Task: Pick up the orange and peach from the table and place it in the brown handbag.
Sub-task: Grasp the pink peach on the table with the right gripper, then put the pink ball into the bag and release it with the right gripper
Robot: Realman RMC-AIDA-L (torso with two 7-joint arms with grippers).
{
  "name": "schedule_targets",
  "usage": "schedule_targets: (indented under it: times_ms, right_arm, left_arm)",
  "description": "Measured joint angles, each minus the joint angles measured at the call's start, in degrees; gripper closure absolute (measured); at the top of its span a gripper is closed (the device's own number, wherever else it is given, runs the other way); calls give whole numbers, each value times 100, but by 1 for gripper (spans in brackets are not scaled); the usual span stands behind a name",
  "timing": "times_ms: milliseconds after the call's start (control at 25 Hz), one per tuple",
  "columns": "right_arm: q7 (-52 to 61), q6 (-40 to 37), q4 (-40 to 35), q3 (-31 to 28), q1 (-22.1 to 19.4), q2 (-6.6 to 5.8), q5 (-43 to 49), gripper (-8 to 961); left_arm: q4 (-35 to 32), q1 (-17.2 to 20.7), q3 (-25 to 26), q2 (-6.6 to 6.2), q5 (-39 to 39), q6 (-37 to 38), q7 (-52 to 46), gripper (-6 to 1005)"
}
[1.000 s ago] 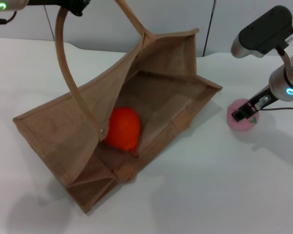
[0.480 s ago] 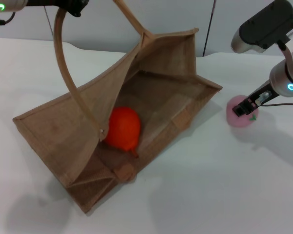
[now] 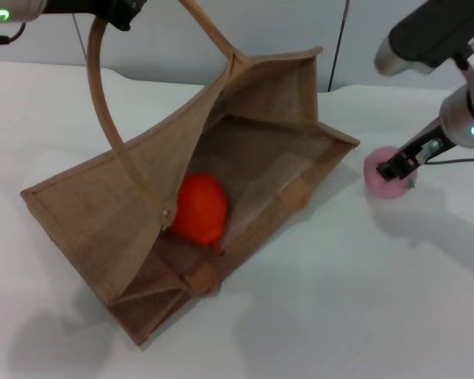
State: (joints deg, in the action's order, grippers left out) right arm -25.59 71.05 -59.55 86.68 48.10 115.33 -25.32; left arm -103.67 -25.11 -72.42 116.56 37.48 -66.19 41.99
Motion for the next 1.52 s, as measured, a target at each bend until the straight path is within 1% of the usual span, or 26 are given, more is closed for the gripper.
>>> schedule_targets:
  times_ms: [200, 320, 360, 480, 600, 800, 1040, 1240, 1400, 1520]
  right_arm:
    - [36, 775, -1446, -272, -386, 35, 183, 562]
    - [144, 1196, -2302, -270, -658, 48, 153, 579]
    - [211, 1351, -2646, -214, -740, 52, 128, 585]
    - [388, 1638, -3310, 60, -847, 57, -75, 602]
    - [466, 1722, -3612, 322, -884, 59, -398, 619]
    - [457, 1432, -3485, 655, -835, 60, -751, 630]
    - [418, 602, -2815, 1154, -579, 61, -958, 632]
    - [222, 1, -2172, 1231, -337, 54, -1217, 636]
    - [-31, -397, -1865, 1217, -261, 46, -1496, 638]
    - [-45, -607, -1639, 1201, -109, 42, -1527, 639]
  left_arm:
    - [40, -71, 130, 2, -114, 19, -2, 857]
    - [137, -134, 175, 1, -119, 100, -4, 856]
    - [171, -155, 190, 1, -120, 146, 0, 856]
    - [246, -227, 223, -5, -122, 264, 9, 855]
    - [295, -322, 223, -12, -125, 312, 9, 855]
    - [262, -548, 133, 13, -63, 291, -57, 854]
    - [160, -673, -133, 18, -6, 311, -226, 853]
    - [10, -683, -341, 16, 2, 314, -351, 852]
    - [-161, -685, -456, 16, 14, 291, -423, 851]
    - [-281, -687, -543, 16, 32, 263, -509, 850]
